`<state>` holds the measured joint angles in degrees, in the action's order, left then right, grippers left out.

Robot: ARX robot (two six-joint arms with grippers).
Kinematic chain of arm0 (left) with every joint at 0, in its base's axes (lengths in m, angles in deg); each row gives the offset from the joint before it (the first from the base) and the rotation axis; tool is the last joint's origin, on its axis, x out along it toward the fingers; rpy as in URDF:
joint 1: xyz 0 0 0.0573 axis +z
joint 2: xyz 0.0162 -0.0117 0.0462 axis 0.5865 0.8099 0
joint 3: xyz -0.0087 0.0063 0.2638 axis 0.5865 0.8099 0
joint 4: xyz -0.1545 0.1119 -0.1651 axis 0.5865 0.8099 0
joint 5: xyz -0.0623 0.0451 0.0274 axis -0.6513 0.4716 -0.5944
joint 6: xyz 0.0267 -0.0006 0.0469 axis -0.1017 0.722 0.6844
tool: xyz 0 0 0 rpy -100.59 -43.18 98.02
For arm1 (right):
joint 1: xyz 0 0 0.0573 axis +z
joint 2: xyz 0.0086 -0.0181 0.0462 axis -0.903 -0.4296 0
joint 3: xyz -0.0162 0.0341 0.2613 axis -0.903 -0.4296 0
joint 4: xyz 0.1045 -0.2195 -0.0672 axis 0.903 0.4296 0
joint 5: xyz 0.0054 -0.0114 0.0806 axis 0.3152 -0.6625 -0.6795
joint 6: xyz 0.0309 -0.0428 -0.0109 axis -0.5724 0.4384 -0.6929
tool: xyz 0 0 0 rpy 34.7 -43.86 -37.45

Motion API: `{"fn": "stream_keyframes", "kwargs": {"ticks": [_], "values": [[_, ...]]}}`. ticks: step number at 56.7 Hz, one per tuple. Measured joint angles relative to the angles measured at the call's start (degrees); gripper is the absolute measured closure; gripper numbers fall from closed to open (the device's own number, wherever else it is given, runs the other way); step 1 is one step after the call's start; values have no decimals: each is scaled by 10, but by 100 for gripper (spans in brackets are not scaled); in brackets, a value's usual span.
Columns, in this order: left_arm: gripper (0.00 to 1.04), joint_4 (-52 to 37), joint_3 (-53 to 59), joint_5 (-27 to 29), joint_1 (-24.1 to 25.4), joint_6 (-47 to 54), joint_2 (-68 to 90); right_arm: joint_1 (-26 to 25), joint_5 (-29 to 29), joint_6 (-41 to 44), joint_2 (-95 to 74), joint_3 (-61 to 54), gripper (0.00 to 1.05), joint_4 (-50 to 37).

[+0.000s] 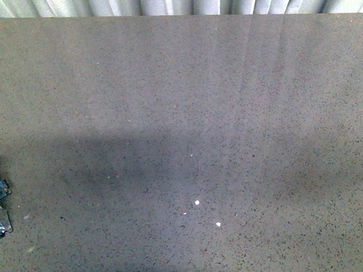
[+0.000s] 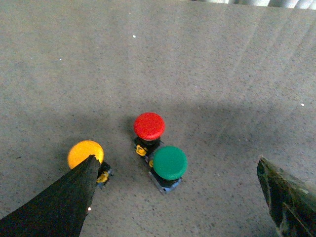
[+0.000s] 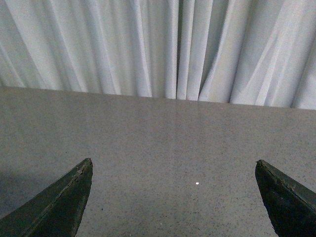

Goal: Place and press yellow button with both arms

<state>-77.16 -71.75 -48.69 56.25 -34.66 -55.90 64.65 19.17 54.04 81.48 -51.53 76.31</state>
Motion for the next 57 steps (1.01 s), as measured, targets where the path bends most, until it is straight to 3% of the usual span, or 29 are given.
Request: {"fn": "stream_keyframes", "kwargs": {"ticks": [14, 28, 57], "values": [[9, -187, 0, -7, 51, 48, 230, 0, 0, 0, 0, 0, 9, 0], [9, -286, -20, -3, 40, 66, 381, 0, 0, 0, 0, 0, 9, 0], [9, -341, -53, -3, 49, 69, 482, 0, 0, 0, 0, 0, 9, 0]]}}
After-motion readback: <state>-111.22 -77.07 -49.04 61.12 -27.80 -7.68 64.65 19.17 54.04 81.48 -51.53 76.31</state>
